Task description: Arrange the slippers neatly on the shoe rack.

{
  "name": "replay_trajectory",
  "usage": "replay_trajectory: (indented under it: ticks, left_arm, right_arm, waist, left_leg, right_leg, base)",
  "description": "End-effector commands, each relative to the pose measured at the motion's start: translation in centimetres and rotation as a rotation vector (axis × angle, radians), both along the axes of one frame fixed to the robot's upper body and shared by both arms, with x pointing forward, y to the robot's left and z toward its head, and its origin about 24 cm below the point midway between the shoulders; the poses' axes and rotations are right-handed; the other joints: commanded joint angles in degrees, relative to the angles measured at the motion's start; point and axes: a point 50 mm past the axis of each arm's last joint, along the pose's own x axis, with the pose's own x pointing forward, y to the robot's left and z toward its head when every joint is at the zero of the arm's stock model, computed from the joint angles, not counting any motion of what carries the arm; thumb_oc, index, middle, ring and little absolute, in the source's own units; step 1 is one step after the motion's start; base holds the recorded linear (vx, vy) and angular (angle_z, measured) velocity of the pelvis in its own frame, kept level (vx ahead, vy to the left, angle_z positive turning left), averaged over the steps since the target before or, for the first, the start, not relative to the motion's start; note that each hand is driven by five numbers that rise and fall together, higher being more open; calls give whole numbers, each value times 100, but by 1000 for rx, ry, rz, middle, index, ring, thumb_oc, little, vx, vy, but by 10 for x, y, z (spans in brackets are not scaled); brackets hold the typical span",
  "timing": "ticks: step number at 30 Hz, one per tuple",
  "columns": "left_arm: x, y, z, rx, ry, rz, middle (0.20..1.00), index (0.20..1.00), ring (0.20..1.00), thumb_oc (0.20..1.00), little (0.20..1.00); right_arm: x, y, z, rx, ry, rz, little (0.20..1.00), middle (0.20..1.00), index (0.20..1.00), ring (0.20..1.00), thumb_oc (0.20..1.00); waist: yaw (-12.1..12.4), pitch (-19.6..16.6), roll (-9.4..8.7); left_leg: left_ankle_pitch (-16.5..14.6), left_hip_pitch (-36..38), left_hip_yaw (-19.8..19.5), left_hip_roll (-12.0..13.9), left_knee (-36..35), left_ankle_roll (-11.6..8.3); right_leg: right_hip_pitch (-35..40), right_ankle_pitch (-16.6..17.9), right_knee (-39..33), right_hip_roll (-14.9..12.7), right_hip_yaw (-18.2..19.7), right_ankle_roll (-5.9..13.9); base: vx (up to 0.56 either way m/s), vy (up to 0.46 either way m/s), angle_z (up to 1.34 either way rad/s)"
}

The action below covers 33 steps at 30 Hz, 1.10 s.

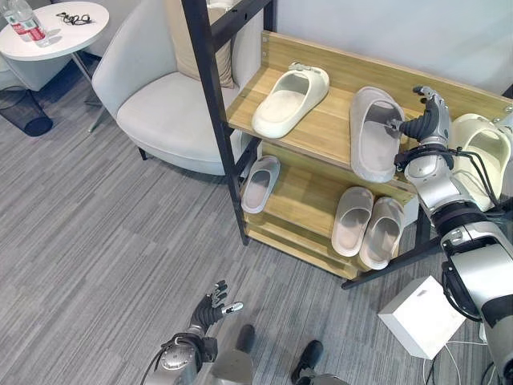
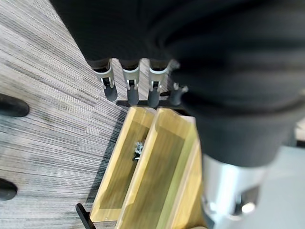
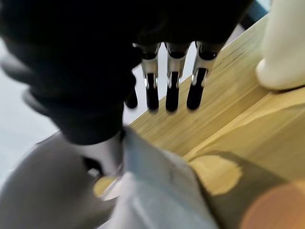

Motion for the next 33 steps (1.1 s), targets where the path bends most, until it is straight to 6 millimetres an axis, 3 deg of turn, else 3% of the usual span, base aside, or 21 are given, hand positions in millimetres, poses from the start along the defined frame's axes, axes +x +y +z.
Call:
replay_trajectory:
  ticks: [1,4,5,7,10,11,12,13,15,16,17,20,21,24,25,26,28,30,32,33]
  left_arm:
    - [22,-3,16,-13,-103,6,1000,1000,1000,1000,1000]
    - [23,-3,18,-8,-110,22,1000,1000,1000,1000,1000]
    - [25,-3,19,-2,-117,37,1000,1000,1000,1000,1000]
    - [25,-2,20,-1,-122,56,1000,1000,1000,1000,1000]
    - [23,0,21,7,-135,66,1000,1000,1000,1000,1000]
    - [23,1,21,9,-133,66,1000,1000,1000,1000,1000]
    - [19,3,21,10,-133,70,1000,1000,1000,1000,1000]
    - [18,3,22,13,-135,67,1000,1000,1000,1000,1000]
    - [14,4,20,13,-119,62,1000,1000,1000,1000,1000]
    - [11,5,18,12,-107,61,1000,1000,1000,1000,1000]
    - [8,5,15,9,-86,57,1000,1000,1000,1000,1000]
    - [7,4,14,3,-77,60,1000,1000,1000,1000,1000]
    - [5,5,12,-1,-68,62,1000,1000,1000,1000,1000]
    - [4,5,11,-6,-72,59,1000,1000,1000,1000,1000]
    - [4,5,11,-6,-72,59,1000,1000,1000,1000,1000]
    - [6,5,12,-4,-84,53,1000,1000,1000,1000,1000]
    - [5,5,11,-1,-86,53,1000,1000,1000,1000,1000]
    - [6,6,11,1,-89,54,1000,1000,1000,1000,1000]
    - [5,8,9,3,-84,64,1000,1000,1000,1000,1000]
    - [5,8,9,3,-84,64,1000,1000,1000,1000,1000]
  right_arm:
    - [-2,1,43,17,-154,-7,200,200,200,200,200]
    - [-7,13,47,63,-232,37,200,200,200,200,200]
    - [-20,29,52,107,-351,108,200,200,200,200,200]
    - [-47,42,51,153,-490,193,200,200,200,200,200]
    - [-85,41,46,181,-619,268,200,200,200,200,200]
    - [-85,41,45,182,-616,267,200,200,200,200,200]
    - [-108,42,48,210,-717,311,200,200,200,200,200]
    - [-118,46,47,252,-749,363,200,200,200,200,200]
    - [-137,72,49,477,-796,671,200,200,200,200,200]
    - [-141,82,46,586,-770,819,200,200,200,200,200]
    - [-148,105,43,802,-721,1105,200,200,200,200,200]
    - [-152,120,40,879,-664,1249,200,200,200,200,200]
    - [-156,151,30,1035,-501,1498,200,200,200,200,200]
    - [-163,191,6,1118,-217,1701,200,200,200,200,200]
    - [-163,191,6,1118,-217,1701,200,200,200,200,200]
    - [-168,212,-14,1164,-38,1779,200,200,200,200,200]
    - [-169,225,-39,1168,124,1763,200,200,200,200,200]
    - [-171,227,-46,1157,168,1770,200,200,200,200,200]
    - [-167,229,-80,1064,310,1667,200,200,200,200,200]
    - [-167,229,-80,1064,310,1667,200,200,200,200,200]
  waist:
    - [144,93,-89]
    - [44,72,-46]
    - [-52,56,4]
    - [-154,34,69]
    - [-329,-18,99]
    - [-319,-28,98]
    - [-408,-64,114]
    - [-447,-86,117]
    - [-535,-111,121]
    - [-559,-118,112]
    - [-568,-132,100]
    - [-586,-149,90]
    - [-567,-178,76]
    - [-503,-203,51]
    - [-514,-210,48]
    - [-458,-211,30]
    - [-412,-209,12]
    - [-399,-208,3]
    - [-351,-163,1]
    - [-368,-174,-4]
  left_leg:
    - [-960,-8,52,-240,352,279]
    - [-972,70,77,-244,313,294]
    - [-976,135,126,-236,272,311]
    - [-994,227,179,-223,234,330]
    - [-961,288,200,-210,179,351]
    - [-984,310,200,-198,175,341]
    - [-976,373,235,-175,128,339]
    - [-965,404,254,-164,95,338]
    - [-924,481,324,-126,20,318]
    - [-905,525,347,-109,-17,307]
    - [-881,571,380,-76,-50,283]
    - [-837,576,385,-68,-92,268]
    - [-774,597,391,-52,-168,234]
    - [-725,590,368,-31,-201,186]
    - [-719,578,358,-35,-201,188]
    - [-691,551,320,-26,-201,171]
    - [-669,523,259,-18,-201,149]
    - [-665,511,233,-16,-201,144]
    - [-656,495,192,-1,-201,119]
    - [-648,477,176,-9,-201,122]
  right_leg:
    - [785,-1144,6,-116,179,413]
    - [803,-1128,6,-124,233,414]
    - [806,-1124,6,-125,295,404]
    - [819,-1133,6,-118,378,392]
    - [820,-1148,6,-126,402,370]
    - [837,-1165,6,-114,410,373]
    - [849,-1174,6,-103,454,370]
    - [848,-1181,6,-97,480,370]
    - [864,-1194,6,-84,521,366]
    - [887,-1201,6,-75,528,358]
    - [916,-1217,6,-61,526,343]
    - [917,-1218,6,-63,505,338]
    - [919,-1225,6,-55,472,328]
    - [923,-1215,6,-44,418,304]
    - [915,-1214,6,-48,408,306]
    - [906,-1202,6,-46,360,292]
    - [906,-1206,6,-42,282,282]
    - [911,-1205,6,-42,252,278]
    - [930,-1214,6,-35,183,275]
    - [920,-1213,6,-41,167,278]
  base:
    - [-8,4,4]
    - [-21,9,3]
    - [-42,16,0]
    - [-28,-4,-4]
    - [-13,-36,0]
    - [-9,-51,-1]
    - [-17,-47,-11]
    - [-72,-71,-26]
    - [-78,-58,-24]
    - [-78,-61,-20]
    - [-60,-46,-24]
    - [-51,-31,-9]
    - [-61,-32,9]
    - [-54,-28,7]
    - [-52,-20,5]
    - [-50,-21,4]
    - [-49,-23,14]
    - [-17,-7,26]
    - [-15,-3,11]
    - [0,0,0]
